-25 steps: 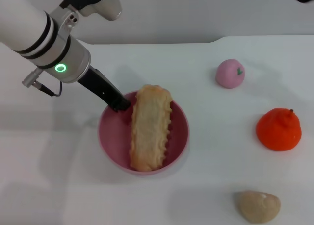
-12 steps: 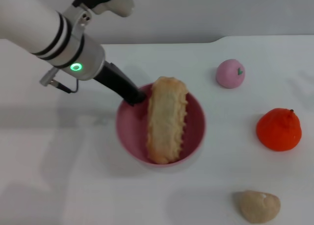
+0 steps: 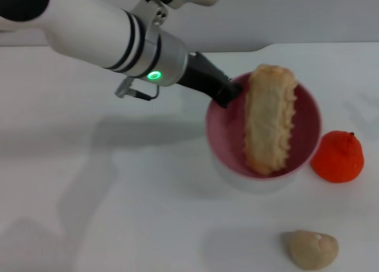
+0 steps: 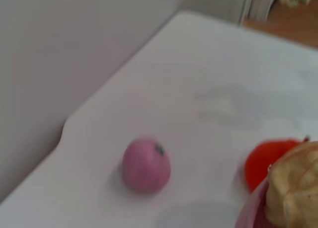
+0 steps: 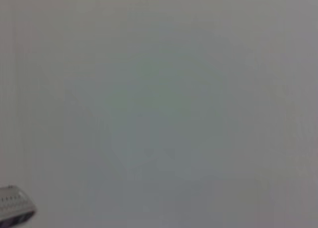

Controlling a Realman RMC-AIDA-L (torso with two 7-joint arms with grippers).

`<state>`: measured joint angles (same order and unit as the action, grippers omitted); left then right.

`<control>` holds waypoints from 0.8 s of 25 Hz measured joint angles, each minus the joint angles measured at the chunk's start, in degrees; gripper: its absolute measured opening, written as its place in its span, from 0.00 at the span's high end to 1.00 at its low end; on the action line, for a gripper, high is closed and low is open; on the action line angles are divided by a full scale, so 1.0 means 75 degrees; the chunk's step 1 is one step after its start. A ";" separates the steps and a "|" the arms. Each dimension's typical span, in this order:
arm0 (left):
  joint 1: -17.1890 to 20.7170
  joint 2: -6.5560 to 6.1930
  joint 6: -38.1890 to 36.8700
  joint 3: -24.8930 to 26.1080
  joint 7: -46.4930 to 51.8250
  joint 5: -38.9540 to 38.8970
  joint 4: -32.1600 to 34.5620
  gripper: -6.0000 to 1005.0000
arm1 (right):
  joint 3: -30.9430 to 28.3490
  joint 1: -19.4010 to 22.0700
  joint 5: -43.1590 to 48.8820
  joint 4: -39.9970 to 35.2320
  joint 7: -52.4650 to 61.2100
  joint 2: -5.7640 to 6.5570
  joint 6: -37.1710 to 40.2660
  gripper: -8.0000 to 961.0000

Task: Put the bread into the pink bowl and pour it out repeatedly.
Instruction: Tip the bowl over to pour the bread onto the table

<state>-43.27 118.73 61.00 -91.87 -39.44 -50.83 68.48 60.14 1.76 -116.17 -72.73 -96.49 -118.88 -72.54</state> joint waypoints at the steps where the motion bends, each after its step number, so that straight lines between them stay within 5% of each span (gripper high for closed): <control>1: 0.0025 0.0000 -0.0222 -0.0139 -0.0006 -0.0101 0.0001 0.92 | 0.0002 -0.0001 0.0036 -0.0012 0.0000 -0.0002 0.0000 0.52; 20: 0.0940 0.0012 -0.5000 -0.2856 -0.1494 -0.1717 0.0066 0.92 | -0.0460 0.0245 0.0611 -0.0241 -0.0003 -0.0030 0.0689 0.52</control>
<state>-36.23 118.82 23.50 -113.29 -50.64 -63.71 68.97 56.69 3.60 -111.59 -74.54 -96.52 -119.11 -67.37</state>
